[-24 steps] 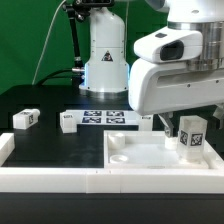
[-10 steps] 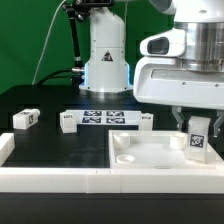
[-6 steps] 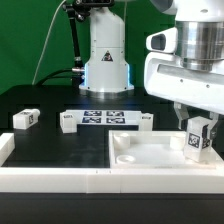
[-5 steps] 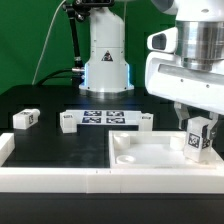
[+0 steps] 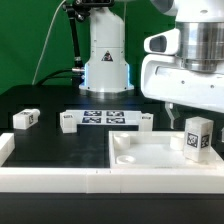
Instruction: Assemble one leg
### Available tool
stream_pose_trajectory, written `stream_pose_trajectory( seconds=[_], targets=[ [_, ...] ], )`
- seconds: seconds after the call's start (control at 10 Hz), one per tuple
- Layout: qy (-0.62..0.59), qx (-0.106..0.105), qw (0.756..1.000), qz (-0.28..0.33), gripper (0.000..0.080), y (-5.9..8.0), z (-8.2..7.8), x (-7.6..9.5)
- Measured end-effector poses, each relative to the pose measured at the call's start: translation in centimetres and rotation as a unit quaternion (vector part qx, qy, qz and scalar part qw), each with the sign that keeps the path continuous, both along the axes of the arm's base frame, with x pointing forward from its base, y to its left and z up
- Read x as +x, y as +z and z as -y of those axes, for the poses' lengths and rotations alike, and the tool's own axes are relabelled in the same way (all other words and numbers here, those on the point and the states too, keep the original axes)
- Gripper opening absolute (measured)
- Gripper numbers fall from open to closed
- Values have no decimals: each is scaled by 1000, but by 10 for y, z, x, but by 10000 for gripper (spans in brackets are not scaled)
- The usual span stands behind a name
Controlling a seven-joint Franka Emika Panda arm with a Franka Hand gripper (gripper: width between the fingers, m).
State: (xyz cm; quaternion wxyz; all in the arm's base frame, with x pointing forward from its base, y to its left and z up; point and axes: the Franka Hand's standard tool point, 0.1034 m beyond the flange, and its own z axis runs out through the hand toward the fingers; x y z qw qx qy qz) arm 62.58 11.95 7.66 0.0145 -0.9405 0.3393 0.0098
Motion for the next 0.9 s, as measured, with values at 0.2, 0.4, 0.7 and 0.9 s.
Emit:
stream_pose_trajectory(
  seconds=[0.2,0.4,0.7,0.9],
  targets=[
    [108,2,994,9,640,0,-4,0],
    [229,1,973,15,648,0,-4,1],
    [385,-4,923,26,648,1,-6,3],
    [449,-4,893,28,648,0,-5,3]
  ],
)
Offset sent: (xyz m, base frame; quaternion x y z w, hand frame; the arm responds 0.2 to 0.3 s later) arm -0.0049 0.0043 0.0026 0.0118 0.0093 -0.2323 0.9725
